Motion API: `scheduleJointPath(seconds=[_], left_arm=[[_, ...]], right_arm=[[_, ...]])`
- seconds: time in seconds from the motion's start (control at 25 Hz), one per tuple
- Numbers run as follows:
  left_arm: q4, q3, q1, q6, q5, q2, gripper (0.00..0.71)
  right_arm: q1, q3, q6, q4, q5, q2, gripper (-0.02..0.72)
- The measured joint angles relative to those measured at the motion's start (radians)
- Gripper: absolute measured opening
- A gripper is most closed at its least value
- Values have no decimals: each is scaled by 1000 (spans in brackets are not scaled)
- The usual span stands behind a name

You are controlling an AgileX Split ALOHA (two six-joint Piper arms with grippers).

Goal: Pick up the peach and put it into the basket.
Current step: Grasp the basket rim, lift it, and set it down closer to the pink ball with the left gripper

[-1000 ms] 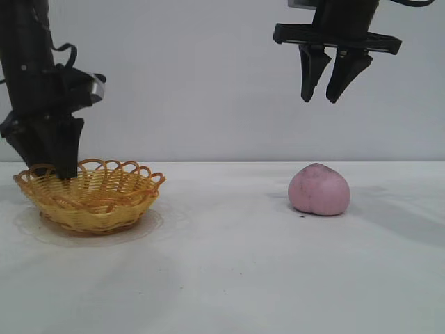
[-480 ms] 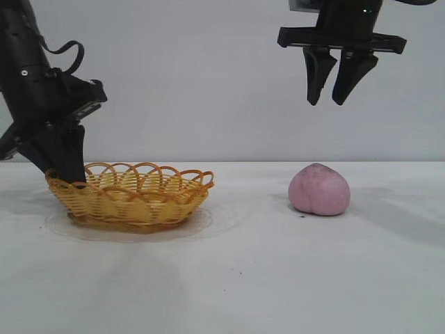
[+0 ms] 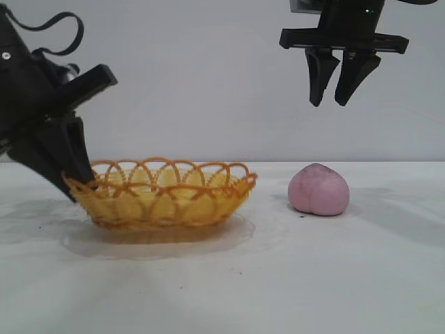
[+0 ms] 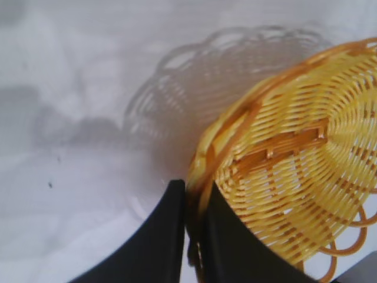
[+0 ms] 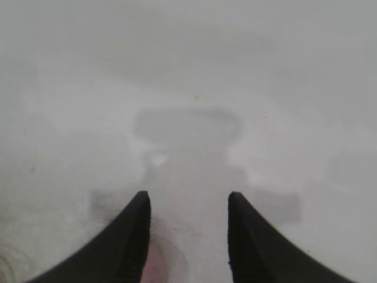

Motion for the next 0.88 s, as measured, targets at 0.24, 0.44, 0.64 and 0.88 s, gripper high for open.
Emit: scheduleJointPath(seconds=[0.24, 0.44, 0.64, 0.88], left_arm=[[-9, 26, 0, 9, -5, 0, 60], [-9, 26, 0, 14, -5, -1, 281], [33, 26, 0, 16, 33, -8, 356], [53, 26, 87, 16, 56, -99, 382]], right_arm=[[0, 0, -4, 0, 0, 0, 258], [0, 0, -4, 0, 0, 0, 258], [0, 0, -6, 2, 0, 0, 258], [0, -2, -6, 3, 0, 0, 258]])
